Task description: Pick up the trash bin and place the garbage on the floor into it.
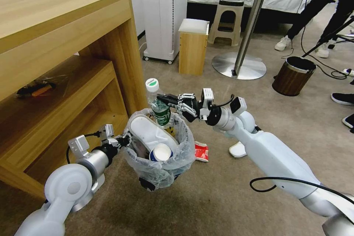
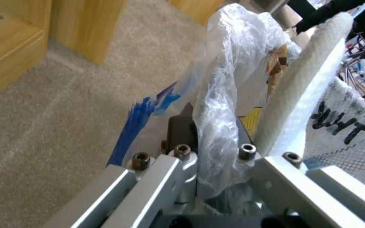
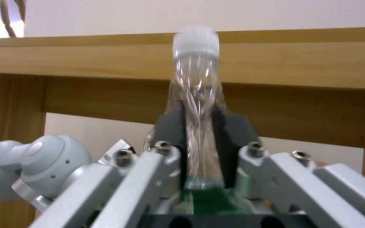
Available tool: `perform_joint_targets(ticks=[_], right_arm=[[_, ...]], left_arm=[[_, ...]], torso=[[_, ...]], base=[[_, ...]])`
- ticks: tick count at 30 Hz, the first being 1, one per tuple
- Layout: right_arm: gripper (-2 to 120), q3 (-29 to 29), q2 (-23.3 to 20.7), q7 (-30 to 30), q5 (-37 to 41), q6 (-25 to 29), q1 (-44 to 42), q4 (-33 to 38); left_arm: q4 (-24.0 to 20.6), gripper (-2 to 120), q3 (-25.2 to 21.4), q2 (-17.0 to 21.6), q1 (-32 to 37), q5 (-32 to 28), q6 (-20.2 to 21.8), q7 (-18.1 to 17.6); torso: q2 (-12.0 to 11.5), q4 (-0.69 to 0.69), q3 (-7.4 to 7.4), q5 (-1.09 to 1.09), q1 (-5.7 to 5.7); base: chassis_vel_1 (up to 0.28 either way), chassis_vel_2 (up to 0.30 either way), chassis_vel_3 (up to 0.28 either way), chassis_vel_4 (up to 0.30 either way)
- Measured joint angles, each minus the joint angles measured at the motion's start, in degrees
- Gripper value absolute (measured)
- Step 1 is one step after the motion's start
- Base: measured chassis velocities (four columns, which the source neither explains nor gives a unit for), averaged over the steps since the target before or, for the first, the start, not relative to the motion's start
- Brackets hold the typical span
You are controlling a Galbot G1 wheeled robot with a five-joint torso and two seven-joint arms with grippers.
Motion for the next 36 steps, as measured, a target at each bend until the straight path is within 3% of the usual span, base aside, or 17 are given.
perform_joint_targets(ticks=[2,16,22,26,29,30,33,36], right_arm=[[25,0.02,-0.01,0.03,0.0,0.0,0.0,-0.03],[80,0.86,-0.22,0.43,0.04,-0.02,0.37,-0.36],[97,1.75,-0.53,2.64,0.09,0.46,0.37,0.32],[100,3.01,-1.27,7.01,-0.24,0.99,-0.03,1.25],[100,5.78,-2.99,15.02,-2.62,1.54,-1.54,2.24],[100,5.78,-2.99,15.02,-2.62,1.54,-1.54,2.24],[100,8.78,-4.09,24.96,-6.41,2.16,-3.57,2.99],[100,10.91,-4.54,29.87,-8.14,2.67,-4.8,3.09]], left_arm=[[-0.02,3,-0.02,0.0,0.03,0.01,0.0,0.0],[-0.17,3,-0.35,0.04,0.31,0.06,-0.04,0.05],[-0.09,3,-0.48,0.11,0.35,0.15,-0.08,0.08],[0.2,3,-1.02,0.26,0.4,0.31,-0.13,0.1],[0.51,3,-2.63,0.76,0.88,0.35,-0.39,0.0],[0.51,3,-2.63,0.76,0.88,0.35,-0.39,0.0],[0.81,3,-3.58,0.99,0.97,0.34,-0.59,-0.39],[0.81,3,-4.25,0.87,1.16,0.33,-0.65,-0.68]], torso=[[0.0,0.0,0.0,0.0,0.0],[0.0,0.0,0.0,0.0,0.0],[0.0,0.0,0.0,0.0,0.0],[0.0,0.01,0.0,0.0,0.0],[0.0,0.0,0.0,0.0,0.0],[0.0,0.0,0.0,0.0,0.0],[0.0,0.0,0.0,0.0,0.0],[0.0,0.0,0.0,0.01,0.0]], base=[[0.0,0.0,0.0,0.0],[0.0,0.0,0.0,0.0],[0.0,0.0,0.0,0.0],[0.0,0.0,0.0,0.0],[0.0,0.0,0.0,0.0],[0.0,0.0,0.0,0.0],[0.0,0.0,0.0,0.0],[0.0,0.0,0.0,0.0]])
